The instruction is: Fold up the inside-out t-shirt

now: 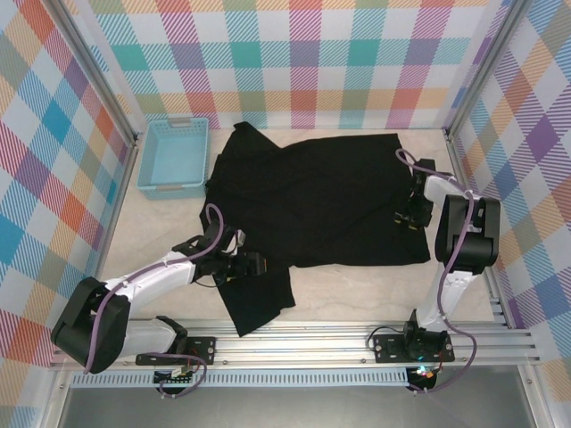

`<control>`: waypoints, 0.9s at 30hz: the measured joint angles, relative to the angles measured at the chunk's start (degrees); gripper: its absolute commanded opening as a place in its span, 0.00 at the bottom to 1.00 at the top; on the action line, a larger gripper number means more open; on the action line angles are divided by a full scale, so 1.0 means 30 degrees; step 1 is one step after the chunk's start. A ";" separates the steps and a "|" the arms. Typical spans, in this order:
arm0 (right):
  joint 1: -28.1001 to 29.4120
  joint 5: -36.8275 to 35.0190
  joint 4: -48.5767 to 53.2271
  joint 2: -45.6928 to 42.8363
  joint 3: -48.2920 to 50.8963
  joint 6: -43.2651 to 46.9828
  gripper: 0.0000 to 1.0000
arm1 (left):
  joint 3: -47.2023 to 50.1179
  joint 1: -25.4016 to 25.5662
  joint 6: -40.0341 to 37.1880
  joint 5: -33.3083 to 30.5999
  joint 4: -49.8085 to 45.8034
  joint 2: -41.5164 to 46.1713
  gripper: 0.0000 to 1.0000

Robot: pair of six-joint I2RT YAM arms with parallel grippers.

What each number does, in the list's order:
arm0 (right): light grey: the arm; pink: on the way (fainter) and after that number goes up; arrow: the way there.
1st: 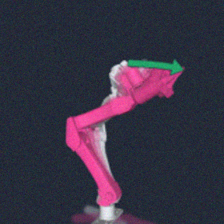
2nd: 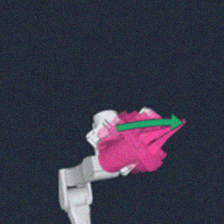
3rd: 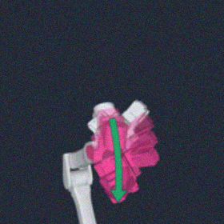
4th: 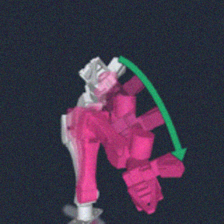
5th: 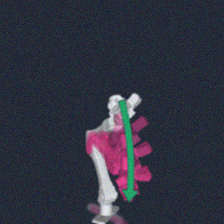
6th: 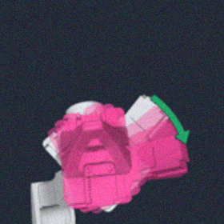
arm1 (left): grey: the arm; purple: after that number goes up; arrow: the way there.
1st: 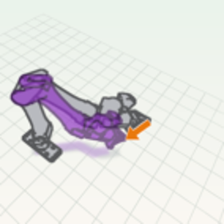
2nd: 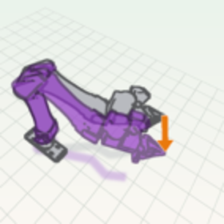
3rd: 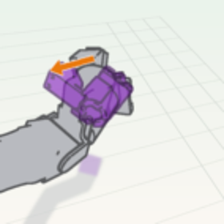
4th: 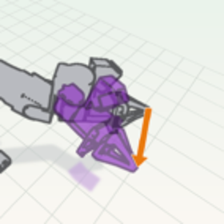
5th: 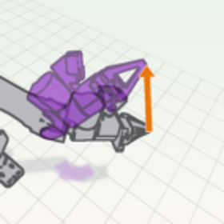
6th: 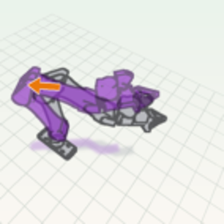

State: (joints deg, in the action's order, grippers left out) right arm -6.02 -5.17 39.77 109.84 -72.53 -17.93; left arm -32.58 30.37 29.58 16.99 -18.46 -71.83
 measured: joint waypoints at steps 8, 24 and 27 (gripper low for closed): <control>0.0000 -0.0430 0.0000 0.0342 -0.0619 0.0313 0.13 | 0.0313 0.0000 0.0000 -0.0189 -0.0357 -0.0284 0.83; 0.0000 -0.3978 0.1377 0.0736 -0.2652 0.1676 0.05 | 0.0364 0.0000 0.0007 -0.0474 -0.0226 -0.0605 0.83; 0.0000 -0.3898 0.1647 0.0729 -0.2681 0.1719 0.14 | 0.0393 0.0000 0.0007 -0.0481 -0.0226 -0.0503 0.83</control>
State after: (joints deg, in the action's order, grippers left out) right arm -6.02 -16.86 44.71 112.03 -80.58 -12.78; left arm -31.40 30.37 29.61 15.55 -19.14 -73.34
